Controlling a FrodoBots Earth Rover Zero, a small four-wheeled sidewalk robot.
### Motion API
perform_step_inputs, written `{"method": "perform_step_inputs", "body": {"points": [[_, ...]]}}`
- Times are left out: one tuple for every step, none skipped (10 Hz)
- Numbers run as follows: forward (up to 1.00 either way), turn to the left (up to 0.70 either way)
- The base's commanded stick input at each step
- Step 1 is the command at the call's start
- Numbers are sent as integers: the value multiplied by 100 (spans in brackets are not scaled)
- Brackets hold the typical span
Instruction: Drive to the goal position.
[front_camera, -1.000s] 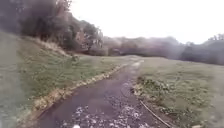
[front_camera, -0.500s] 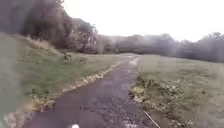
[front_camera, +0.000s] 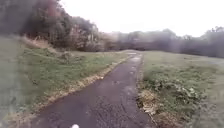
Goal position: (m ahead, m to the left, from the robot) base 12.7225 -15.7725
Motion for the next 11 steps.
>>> {"method": "perform_step_inputs", "body": {"points": [[85, 0], [85, -6], [85, -13], [85, -17], [85, -19], [85, -19], [85, -19], [85, -19], [85, -19], [85, -19], [85, -19]]}}
